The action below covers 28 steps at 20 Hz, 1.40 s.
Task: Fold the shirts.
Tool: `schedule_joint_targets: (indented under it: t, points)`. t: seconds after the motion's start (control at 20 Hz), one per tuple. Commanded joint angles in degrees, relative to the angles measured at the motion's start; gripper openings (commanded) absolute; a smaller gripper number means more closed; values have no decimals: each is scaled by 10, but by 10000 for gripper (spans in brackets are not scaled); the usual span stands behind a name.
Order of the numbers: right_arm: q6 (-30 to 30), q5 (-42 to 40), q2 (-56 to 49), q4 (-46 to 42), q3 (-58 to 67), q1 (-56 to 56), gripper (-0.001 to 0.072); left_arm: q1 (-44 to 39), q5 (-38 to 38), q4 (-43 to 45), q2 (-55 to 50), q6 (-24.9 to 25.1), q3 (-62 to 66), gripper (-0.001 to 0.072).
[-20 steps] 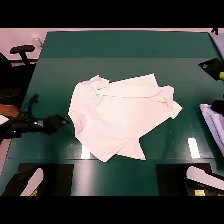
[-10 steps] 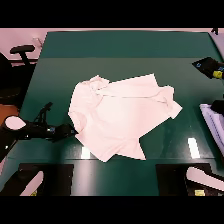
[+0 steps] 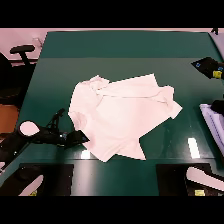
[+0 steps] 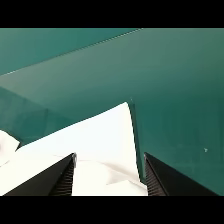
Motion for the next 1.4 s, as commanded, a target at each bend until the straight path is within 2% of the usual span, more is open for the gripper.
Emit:
schedule_joint_targets:
  t: [0.0,0.25,0.35,0.55,0.65,0.8,1.05,1.2,1.3,1.35]
  points:
    - [0,0,0,0,0,0,488,-58,25,-17,-5,-44,-2,677]
    - [0,4,0,0,0,0,487,-140,50,-17,-43,-119,-2,676]
    - [0,5,0,0,0,0,486,-173,79,-19,-45,-161,-3,677]
    - [0,4,0,2,0,0,479,-230,154,-56,-51,-210,-3,676]
    - [0,5,0,4,0,0,479,-251,162,-59,-60,-216,-3,649]
    - [0,5,0,4,0,0,479,-257,140,-60,-90,-237,-3,648]
    - [0,6,0,4,0,0,479,-257,83,-58,-92,-226,-1,649]
    - [0,5,0,4,0,0,477,-257,158,-94,-92,-240,-1,649]
    - [0,5,0,4,0,0,476,-257,231,-160,-94,-220,-1,648]
    - [0,5,0,4,0,0,447,-258,256,-176,-97,-214,-1,648]
